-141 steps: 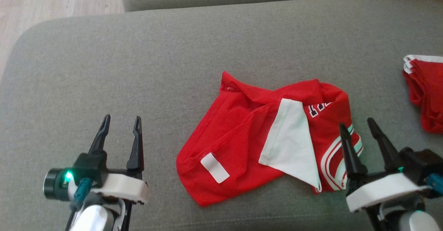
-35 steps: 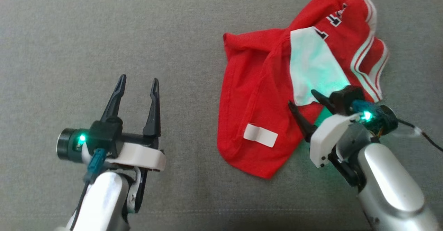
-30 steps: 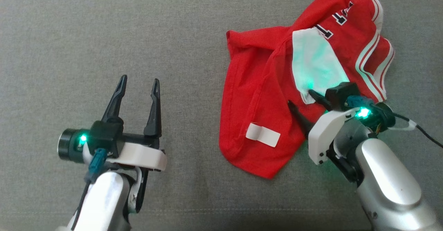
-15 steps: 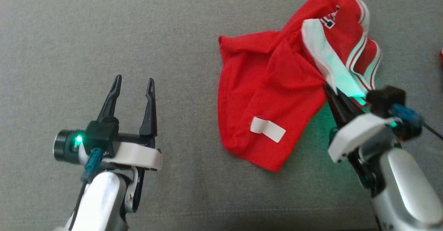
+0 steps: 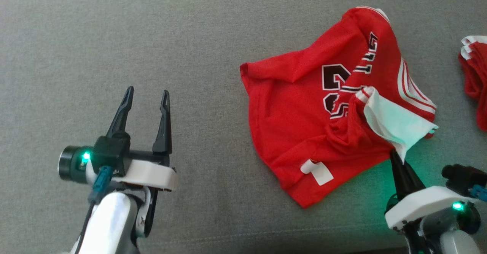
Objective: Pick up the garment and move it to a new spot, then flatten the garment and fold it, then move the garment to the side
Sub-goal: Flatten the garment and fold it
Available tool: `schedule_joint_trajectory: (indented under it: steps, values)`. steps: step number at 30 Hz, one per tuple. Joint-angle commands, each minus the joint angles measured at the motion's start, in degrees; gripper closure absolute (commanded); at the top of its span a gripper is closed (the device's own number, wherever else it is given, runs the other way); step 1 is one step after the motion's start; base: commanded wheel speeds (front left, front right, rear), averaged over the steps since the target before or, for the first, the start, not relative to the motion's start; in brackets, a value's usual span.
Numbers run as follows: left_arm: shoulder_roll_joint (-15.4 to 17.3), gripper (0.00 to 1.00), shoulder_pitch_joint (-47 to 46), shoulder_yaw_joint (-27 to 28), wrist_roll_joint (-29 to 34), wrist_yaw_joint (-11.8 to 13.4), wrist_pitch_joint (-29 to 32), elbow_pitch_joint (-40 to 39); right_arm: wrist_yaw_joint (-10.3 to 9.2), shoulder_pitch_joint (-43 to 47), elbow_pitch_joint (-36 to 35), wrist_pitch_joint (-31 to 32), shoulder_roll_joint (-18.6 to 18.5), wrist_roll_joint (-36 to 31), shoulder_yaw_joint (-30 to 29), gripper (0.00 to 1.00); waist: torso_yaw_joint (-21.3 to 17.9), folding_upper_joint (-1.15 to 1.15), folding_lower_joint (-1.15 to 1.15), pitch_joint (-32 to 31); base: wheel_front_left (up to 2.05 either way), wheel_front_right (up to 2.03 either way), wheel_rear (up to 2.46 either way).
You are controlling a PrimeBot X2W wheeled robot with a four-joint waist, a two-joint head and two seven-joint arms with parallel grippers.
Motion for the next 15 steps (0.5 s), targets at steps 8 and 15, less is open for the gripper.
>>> schedule_joint_trajectory:
  steps: [8, 15]
  values:
    - [1.4, 0.00, 0.1, 2.3, 0.3, 0.0, -0.3, -1.5, 0.21, -0.9, -1.9, -7.1, 0.1, -0.6, -1.7, 0.00, -0.1, 0.00, 0.00, -0.6, 0.00, 0.00, 0.00]
    - [1.6, 0.00, 1.7, 2.6, -0.1, 0.5, -0.3, -1.6, 0.21, -0.5, -10.0, -12.3, -2.5, -9.1, 0.3, 0.00, 0.1, 0.00, 0.00, -2.3, 0.00, 0.00, 0.00]
